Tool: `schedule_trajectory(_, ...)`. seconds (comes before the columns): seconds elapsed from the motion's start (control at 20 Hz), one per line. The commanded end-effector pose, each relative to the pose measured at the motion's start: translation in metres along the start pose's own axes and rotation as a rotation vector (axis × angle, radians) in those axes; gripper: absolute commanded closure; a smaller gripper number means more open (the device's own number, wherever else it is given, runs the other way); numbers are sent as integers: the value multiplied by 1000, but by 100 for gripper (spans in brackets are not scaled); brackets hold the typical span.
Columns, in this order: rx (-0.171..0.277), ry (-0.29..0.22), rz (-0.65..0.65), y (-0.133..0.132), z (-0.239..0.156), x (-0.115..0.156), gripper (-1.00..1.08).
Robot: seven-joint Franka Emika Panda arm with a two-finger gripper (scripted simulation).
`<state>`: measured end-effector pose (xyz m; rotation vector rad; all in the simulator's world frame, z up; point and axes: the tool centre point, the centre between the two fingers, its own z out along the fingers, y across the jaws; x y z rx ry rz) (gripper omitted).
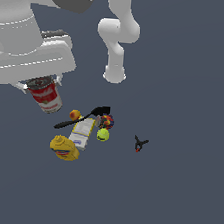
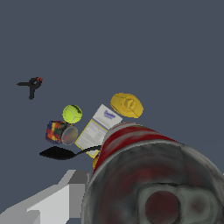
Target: Pick up a designated object from a clutter of objects.
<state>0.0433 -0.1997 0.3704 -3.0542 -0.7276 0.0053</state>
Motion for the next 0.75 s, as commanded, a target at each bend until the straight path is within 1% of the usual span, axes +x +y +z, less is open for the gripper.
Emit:
schedule_trajectory(0.0,-2,3,-1,9,-10,1,108)
schedule_trajectory(0.35,-2,3,-1,25,-22,4,108)
schedule_trajectory(0.7,-3,3,0,28,-25,5,108)
